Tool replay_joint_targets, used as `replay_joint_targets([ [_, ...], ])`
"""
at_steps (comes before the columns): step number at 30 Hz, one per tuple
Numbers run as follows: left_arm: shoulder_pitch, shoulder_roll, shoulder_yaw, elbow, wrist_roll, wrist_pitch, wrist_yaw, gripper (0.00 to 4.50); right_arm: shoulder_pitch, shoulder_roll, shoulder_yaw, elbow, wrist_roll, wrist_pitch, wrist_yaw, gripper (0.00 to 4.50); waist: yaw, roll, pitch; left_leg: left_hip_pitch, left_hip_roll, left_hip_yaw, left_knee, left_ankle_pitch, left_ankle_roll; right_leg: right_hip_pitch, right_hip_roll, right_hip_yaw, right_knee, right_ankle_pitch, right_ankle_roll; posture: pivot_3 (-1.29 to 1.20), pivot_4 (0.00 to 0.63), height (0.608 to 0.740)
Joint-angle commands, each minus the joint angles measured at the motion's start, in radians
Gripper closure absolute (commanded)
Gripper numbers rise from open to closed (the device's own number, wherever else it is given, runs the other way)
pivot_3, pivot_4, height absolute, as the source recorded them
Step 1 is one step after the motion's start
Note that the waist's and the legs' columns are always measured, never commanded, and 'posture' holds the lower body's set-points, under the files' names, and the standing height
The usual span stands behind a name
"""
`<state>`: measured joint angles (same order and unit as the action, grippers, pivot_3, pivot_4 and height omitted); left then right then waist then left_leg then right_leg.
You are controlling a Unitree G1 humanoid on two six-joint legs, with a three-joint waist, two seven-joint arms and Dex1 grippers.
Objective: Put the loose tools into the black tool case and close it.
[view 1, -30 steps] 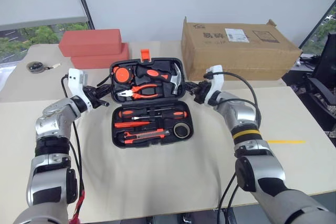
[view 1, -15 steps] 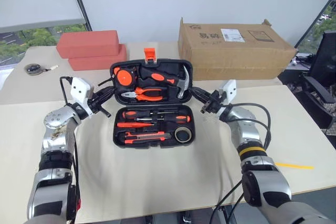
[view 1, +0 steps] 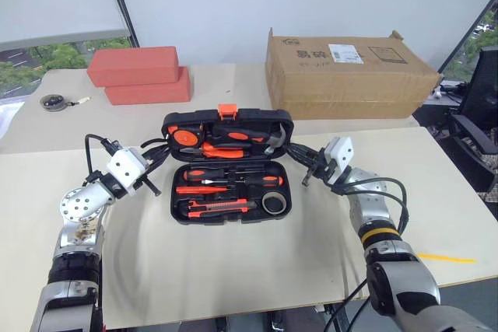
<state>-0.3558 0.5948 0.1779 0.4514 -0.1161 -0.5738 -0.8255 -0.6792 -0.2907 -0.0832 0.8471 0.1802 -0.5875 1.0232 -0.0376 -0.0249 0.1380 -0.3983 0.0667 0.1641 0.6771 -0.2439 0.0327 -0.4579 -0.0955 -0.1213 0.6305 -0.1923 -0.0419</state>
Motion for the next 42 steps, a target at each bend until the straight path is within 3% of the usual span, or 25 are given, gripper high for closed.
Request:
replay_joint_targets([
  [1,0.003,0.035,-0.037,0.013,0.025,-0.141,-0.030,4.45,0.006,-0.011,0.027,-0.042,0.005,-0.073,0.045,4.50,0.000,0.000,0.000,0.000,0.000,0.000,0.000,0.000,0.000,0.000,0.000,0.000,0.000,0.000,0.000,0.00,0.150,0.712],
  [4,0.018,0.053,-0.052,0.044,0.009,-0.192,-0.063,4.45,0.026,-0.035,0.044,-0.043,0.002,-0.105,0.085,4.50,0.001,0.000,0.000,0.002,0.000,0.000,0.000,0.000,0.000,0.001,0.000,0.000,0.000,0.000,0.000,0.00,0.150,0.712],
  [6,0.042,0.075,-0.075,0.052,-0.027,-0.194,-0.134,4.50,0.037,-0.070,0.069,-0.040,-0.024,-0.115,0.108,3.74,0.001,0.000,0.000,0.002,0.000,0.001,0.000,-0.001,0.001,0.002,-0.001,0.000,0.000,0.000,0.000,0.00,0.150,0.712],
  [9,0.085,0.104,-0.090,0.055,-0.095,-0.207,-0.231,3.50,0.063,-0.124,0.090,-0.043,-0.031,-0.117,0.149,2.80,0.002,0.001,0.000,0.005,0.000,0.002,0.000,-0.001,0.002,0.004,-0.002,0.001,0.000,-0.001,0.002,0.00,0.150,0.712],
  [14,0.142,0.089,0.002,0.104,-0.174,-0.134,-0.171,1.70,0.170,-0.267,0.118,-0.137,-0.068,-0.050,0.187,1.15,0.020,0.001,0.000,0.007,0.000,0.002,0.001,-0.003,0.004,0.005,-0.004,0.001,0.001,-0.004,0.006,0.00,0.150,0.712],
  [18,0.157,0.083,0.067,0.101,-0.250,0.008,-0.127,0.31,0.304,-0.368,0.134,-0.378,0.014,0.164,0.266,1.07,0.025,0.001,0.000,0.008,0.001,0.002,0.001,-0.007,0.012,0.005,-0.008,0.001,0.001,-0.004,0.007,0.00,0.150,0.712],
  [23,0.060,0.075,0.102,0.087,-0.284,0.157,-0.059,0.31,0.452,-0.456,0.181,-0.763,0.136,0.529,0.317,1.07,0.033,0.001,0.000,0.008,0.001,-0.001,0.002,-0.007,0.011,0.006,-0.011,-0.001,0.002,-0.004,0.007,0.00,0.150,0.712],
  [28,-0.072,0.030,0.046,0.007,-0.268,0.246,-0.053,0.31,0.466,-0.395,0.246,-0.971,0.150,0.785,0.192,1.07,0.042,0.000,0.000,0.008,0.000,-0.002,0.003,-0.010,0.006,0.009,-0.011,-0.002,0.001,-0.003,0.008,0.00,0.150,0.712],
  [35,-0.285,-0.077,-0.088,-0.017,-0.223,0.297,-0.125,0.31,0.249,-0.162,0.238,-0.750,-0.009,0.752,-0.123,1.07,0.033,-0.005,0.001,0.007,-0.001,0.000,0.005,-0.006,0.011,0.008,-0.005,-0.001,0.000,0.000,0.008,0.00,0.150,0.712],
  [42,-0.306,-0.132,-0.194,-0.005,-0.150,0.324,-0.169,0.31,0.178,-0.101,0.177,-0.694,-0.017,0.777,-0.269,1.07,0.026,-0.004,0.001,0.007,0.000,0.000,0.002,0.002,0.003,0.007,-0.001,0.001,0.000,0.000,0.006,0.00,0.150,0.712],
])
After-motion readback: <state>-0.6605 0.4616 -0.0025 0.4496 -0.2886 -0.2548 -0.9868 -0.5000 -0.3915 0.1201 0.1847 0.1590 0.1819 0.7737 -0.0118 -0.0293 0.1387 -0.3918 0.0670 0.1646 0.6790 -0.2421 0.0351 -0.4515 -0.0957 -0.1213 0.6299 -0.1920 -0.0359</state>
